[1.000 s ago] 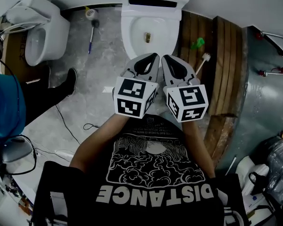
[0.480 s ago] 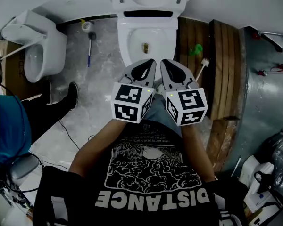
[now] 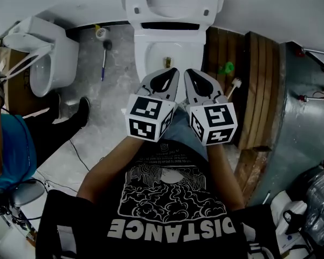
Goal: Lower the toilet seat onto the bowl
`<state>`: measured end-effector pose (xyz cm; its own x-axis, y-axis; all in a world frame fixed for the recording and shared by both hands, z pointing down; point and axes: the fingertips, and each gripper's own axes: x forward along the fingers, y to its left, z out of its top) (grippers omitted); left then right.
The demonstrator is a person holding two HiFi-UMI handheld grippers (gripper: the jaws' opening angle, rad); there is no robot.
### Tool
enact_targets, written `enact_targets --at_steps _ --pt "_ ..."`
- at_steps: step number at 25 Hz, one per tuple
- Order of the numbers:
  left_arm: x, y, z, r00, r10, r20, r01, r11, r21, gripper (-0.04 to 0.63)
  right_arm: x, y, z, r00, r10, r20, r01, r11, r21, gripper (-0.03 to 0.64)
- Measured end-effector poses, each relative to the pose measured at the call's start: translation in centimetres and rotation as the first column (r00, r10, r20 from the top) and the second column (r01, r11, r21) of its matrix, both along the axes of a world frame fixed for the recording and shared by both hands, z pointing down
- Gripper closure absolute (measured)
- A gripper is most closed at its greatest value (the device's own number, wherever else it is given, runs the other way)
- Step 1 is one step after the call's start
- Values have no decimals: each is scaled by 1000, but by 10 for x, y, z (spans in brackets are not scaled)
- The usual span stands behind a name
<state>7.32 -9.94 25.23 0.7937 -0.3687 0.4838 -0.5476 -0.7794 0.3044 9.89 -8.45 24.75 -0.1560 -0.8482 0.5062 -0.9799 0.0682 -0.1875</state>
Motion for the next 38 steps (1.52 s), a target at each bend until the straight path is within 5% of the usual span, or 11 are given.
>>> enact_targets --at_steps 20,31,38 --pt "90 -102 -2 999 -7 46 5 999 43 584 93 -110 -7 988 -131 78 127 991 45 597" --pt "75 -174 -20 997 38 63 -45 993 107 583 97 -152 -17 978 -209 -23 210 977 43 595" --pt "62 -245 -38 995 81 63 -90 981 172 581 106 -199 -30 977 -176 -121 181 983 34 595"
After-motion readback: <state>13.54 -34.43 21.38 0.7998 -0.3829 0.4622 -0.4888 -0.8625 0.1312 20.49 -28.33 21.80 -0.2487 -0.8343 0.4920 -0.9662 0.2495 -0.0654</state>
